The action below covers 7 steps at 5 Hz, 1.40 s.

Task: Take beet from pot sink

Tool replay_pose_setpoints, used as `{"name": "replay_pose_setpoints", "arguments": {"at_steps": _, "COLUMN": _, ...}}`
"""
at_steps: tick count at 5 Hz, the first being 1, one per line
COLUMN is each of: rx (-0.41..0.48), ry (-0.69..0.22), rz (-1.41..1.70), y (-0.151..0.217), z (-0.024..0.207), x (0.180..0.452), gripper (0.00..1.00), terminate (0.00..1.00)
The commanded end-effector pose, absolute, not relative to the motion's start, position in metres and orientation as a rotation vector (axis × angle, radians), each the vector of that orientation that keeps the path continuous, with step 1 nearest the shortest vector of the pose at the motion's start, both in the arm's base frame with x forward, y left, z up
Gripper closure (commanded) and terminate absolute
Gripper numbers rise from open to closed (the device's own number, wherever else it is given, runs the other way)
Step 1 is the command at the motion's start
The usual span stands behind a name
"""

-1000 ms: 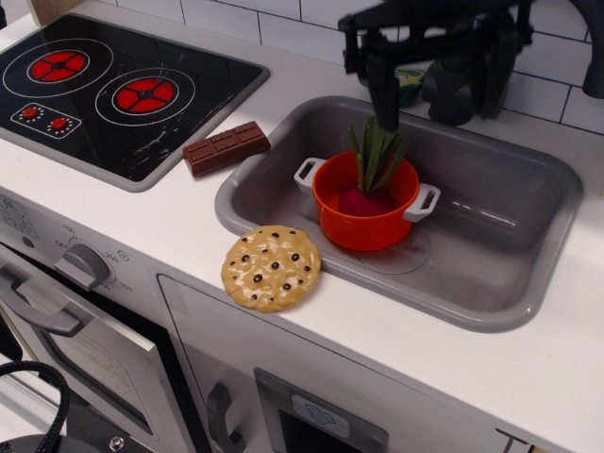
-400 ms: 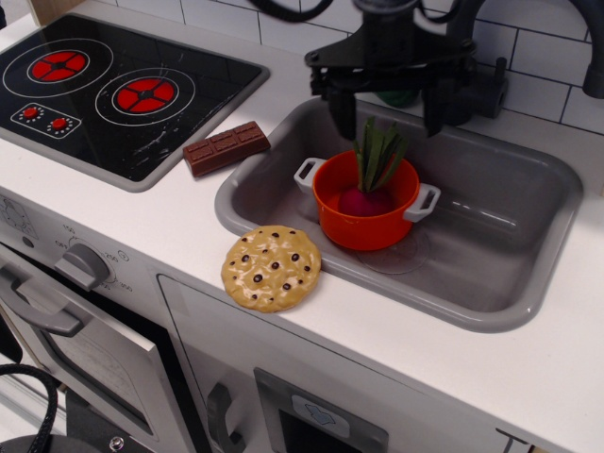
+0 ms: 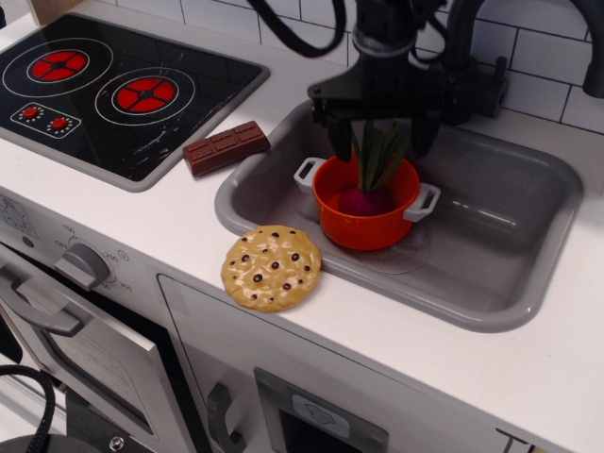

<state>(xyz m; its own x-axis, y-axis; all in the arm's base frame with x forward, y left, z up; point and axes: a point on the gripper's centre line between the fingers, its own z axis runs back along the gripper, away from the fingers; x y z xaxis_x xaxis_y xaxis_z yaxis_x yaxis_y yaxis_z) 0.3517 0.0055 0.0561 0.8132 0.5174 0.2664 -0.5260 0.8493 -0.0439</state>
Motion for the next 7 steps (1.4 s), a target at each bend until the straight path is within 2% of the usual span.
{"name": "replay_pose_setpoints", "arguments": {"at_steps": 1, "rx": 0.111, "ry": -0.354, "rz": 0.610, "y": 0.017, "z": 0.058, "x": 0.370, "gripper": 0.00, "terminate": 0.00}}
{"name": "replay_pose_setpoints", "arguments": {"at_steps": 2, "rx": 0.105, "ry": -0.362, "rz": 0.614, "y": 0.018, "z": 0.060, "x": 0.372, "gripper": 1.00, "terminate": 0.00}}
{"name": "replay_pose_setpoints", "arguments": {"at_steps": 4, "rx": 0.121, "ry": -0.434, "rz": 0.646, "y": 0.020, "z": 0.068, "x": 0.378, "gripper": 1.00, "terminate": 0.00}}
{"name": "replay_pose_setpoints", "arguments": {"at_steps": 5, "rx": 0.121, "ry": -0.446, "rz": 0.676, "y": 0.022, "z": 0.087, "x": 0.379, "gripper": 1.00, "terminate": 0.00}}
{"name": "replay_pose_setpoints", "arguments": {"at_steps": 7, "rx": 0.050, "ry": -0.459, "rz": 0.720, "y": 0.016, "z": 0.143, "x": 0.367, "gripper": 1.00, "terminate": 0.00}}
